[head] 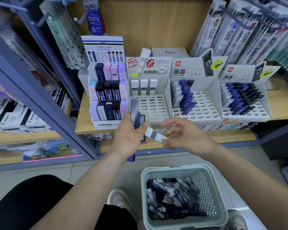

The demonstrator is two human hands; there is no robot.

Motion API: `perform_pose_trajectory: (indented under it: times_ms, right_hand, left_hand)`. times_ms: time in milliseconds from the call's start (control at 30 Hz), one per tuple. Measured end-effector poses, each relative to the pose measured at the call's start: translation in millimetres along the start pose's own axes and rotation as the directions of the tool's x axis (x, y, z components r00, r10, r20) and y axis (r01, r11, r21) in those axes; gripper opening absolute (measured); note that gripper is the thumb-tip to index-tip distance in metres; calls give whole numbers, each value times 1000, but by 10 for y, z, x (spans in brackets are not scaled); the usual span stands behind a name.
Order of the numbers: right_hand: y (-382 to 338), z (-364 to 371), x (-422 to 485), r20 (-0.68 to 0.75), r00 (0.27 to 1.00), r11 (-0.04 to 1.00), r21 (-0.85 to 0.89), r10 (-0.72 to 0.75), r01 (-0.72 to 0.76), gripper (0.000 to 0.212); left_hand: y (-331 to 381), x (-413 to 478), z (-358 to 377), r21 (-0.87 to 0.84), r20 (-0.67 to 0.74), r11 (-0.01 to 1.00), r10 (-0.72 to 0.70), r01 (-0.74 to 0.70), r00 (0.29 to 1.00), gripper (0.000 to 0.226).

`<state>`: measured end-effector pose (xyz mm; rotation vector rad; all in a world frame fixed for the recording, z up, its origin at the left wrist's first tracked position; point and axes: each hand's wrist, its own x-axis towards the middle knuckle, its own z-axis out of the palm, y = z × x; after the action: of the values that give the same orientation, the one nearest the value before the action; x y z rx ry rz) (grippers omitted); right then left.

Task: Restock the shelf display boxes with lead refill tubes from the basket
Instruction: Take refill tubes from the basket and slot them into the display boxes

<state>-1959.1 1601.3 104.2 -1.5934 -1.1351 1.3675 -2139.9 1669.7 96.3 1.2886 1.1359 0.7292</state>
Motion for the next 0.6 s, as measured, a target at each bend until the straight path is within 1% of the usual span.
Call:
perform_pose_trajectory:
  times_ms: [33, 100, 167, 233, 300, 367, 433, 467, 533, 600]
  right_hand:
    - [-14, 42, -11, 62, 998, 1000, -21, -5, 6, 50]
    - [-42, 127, -20, 120, 992, 998, -48, -38, 44, 46]
    - [-53, 173, 3, 88, 995, 995, -79, -56, 63, 36]
    - [-36, 161, 31, 76, 996, 996, -73, -42, 48, 34]
    - [-12, 102, 40, 87, 996, 999, -39, -9, 12, 42]
    - [-7, 12, 37, 79, 997, 1000, -22, -17, 19, 53]
    - [-48, -82, 61, 43, 996, 995, -65, -76, 79, 55]
    - [-78, -132, 103, 11, 994, 989, -95, -111, 112, 52]
    - [-174, -213, 218, -92, 980, 979, -119, -177, 166, 39]
    - [-283, -299, 384, -225, 944, 965, -151, -242, 212, 29]
  left_hand:
    - [-10, 2, 8, 18, 2, 1000, 5, -5, 1000, 18]
    - [-21, 11, 14, 43, 1, 999, 8, -8, 1000, 20]
    - [-10, 12, 8, 40, 2, 999, 13, -13, 1000, 23]
    - [-3, 21, -6, 27, 8, 999, 26, -27, 1000, 23]
    - [-10, 38, -41, 62, 2, 997, 50, -50, 999, 24]
    - [-6, 40, -67, 51, -1, 998, 46, -46, 999, 24]
    - [-17, 48, -91, 79, -11, 996, 48, -46, 999, 24]
    - [-10, 38, -94, 74, -7, 997, 38, -38, 999, 23]
    - [-3, 26, -97, 23, 9, 1000, 5, -6, 1000, 22]
    - [3, 11, -101, -8, 16, 1000, -13, 13, 1000, 23]
